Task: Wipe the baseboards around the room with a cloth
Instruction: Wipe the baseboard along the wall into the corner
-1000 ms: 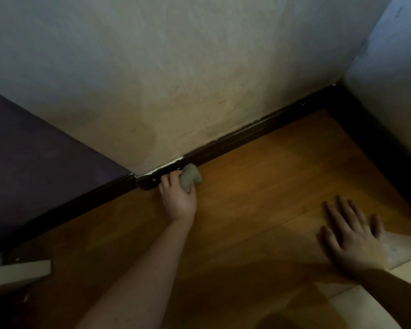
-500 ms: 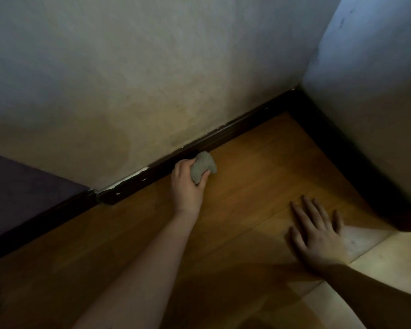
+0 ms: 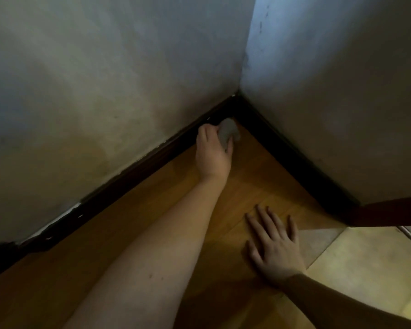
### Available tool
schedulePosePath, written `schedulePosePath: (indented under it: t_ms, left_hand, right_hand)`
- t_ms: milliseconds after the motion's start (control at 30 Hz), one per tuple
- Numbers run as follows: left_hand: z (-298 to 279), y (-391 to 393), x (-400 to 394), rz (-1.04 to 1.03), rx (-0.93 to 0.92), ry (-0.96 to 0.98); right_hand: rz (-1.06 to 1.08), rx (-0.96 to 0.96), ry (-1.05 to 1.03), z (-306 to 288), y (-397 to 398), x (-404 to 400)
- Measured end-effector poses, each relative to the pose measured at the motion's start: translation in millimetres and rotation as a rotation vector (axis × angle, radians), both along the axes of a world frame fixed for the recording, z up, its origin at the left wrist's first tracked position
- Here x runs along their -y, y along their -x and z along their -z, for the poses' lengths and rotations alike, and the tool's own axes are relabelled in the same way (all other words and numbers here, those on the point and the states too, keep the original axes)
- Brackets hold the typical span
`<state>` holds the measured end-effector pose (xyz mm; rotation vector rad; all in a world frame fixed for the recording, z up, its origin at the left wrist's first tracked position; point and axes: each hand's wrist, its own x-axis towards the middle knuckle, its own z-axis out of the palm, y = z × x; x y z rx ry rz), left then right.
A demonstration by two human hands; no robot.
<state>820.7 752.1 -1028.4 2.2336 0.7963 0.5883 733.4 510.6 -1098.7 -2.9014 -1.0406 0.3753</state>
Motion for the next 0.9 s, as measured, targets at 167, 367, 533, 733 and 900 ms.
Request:
schedulePosePath:
  t_ms: [167, 367, 533, 733, 900]
  left_hand:
    - [1, -42, 5, -0.093, -0.04, 0.025]
    - [-4, -79, 9, -0.115, -0.043, -0.001]
    - [-6, -83, 8, -0.155, -0.072, -0.06]
    - [-9, -45, -7, -0.154, -0.142, -0.129]
    - [-9, 27, -32, -0.187, -0.185, -0.155]
  right_hand:
    - [0.006, -0.032, -0.041, -1, 1, 0]
    - [-0.003, -0.062, -0.046, -6, -1, -1]
    - [0.004, -0.085, -0.072, -10, -1, -1]
    - [-0.001, -0.1, -0.085, -13, -3, 1]
    - [-0.01, -0.112, -0.077, -10, -2, 2]
